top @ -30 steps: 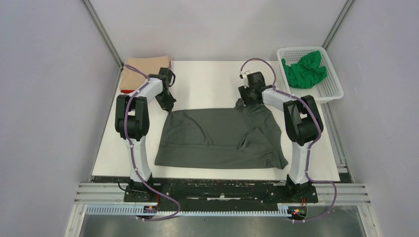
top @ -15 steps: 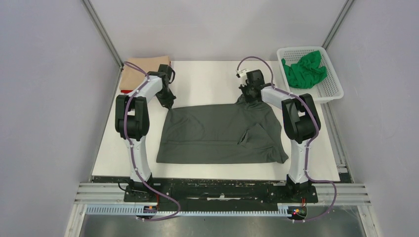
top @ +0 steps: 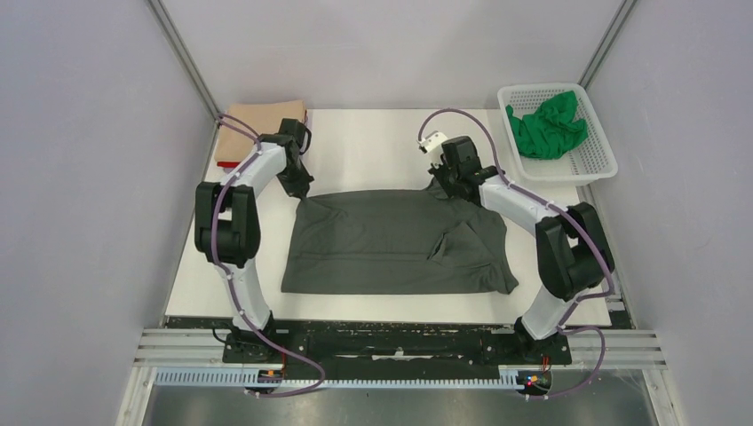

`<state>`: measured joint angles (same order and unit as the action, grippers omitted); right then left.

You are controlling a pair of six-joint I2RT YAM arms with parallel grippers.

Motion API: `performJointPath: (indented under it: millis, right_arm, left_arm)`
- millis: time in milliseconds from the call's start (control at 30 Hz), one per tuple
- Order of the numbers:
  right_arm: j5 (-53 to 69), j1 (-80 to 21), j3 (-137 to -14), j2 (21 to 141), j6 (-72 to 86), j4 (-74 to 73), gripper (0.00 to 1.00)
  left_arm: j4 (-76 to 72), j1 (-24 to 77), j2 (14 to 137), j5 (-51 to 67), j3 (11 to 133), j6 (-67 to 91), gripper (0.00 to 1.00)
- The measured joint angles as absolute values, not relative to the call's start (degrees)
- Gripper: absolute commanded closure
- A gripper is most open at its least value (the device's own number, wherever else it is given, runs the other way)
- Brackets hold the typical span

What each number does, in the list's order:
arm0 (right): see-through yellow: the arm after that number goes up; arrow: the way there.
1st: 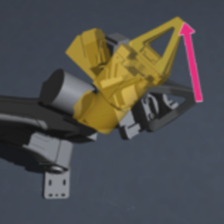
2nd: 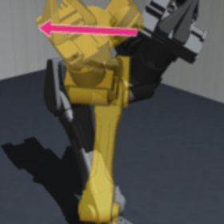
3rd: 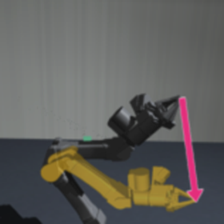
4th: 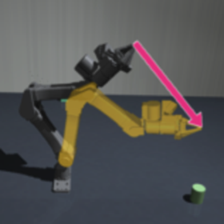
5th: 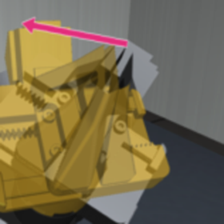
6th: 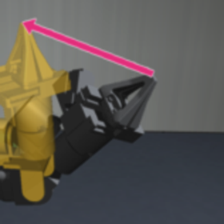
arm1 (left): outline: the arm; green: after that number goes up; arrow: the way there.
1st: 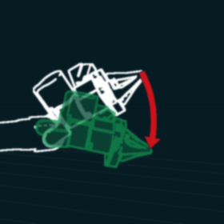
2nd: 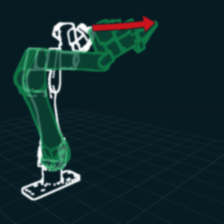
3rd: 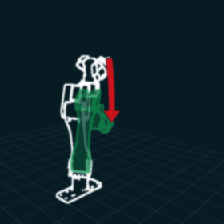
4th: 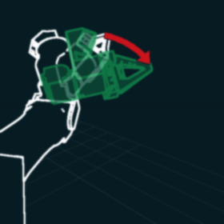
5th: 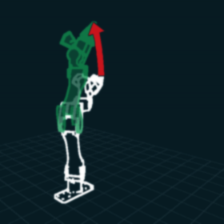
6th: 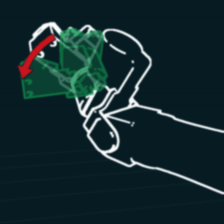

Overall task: Fold and stack the t-shirts
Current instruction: Fold the other side of the tshirt into a rectangle

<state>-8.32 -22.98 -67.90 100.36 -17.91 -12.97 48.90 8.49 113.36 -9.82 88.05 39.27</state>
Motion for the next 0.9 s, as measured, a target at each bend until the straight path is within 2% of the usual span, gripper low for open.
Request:
performJointPath:
  millis: [333,700,900]
  right_arm:
    - [-11.6,-27.29,-60.9,88.86,-18.24,-18.92,1.0]
    - [-12.08,-31.68,-59.05,79.18,-17.37,-29.04,1.0]
    - [-11.42,-33.65,-56.82,77.84,-16.43,-32.91,1.0]
  left_arm:
    - [45.1,10.76,101.78,-10.59,76.36,38.81,0.95]
    - [38.35,13.37,90.98,-12.75,64.9,38.02,0.89]
    - [33.89,14.98,85.65,-14.92,57.93,38.04,0.81]
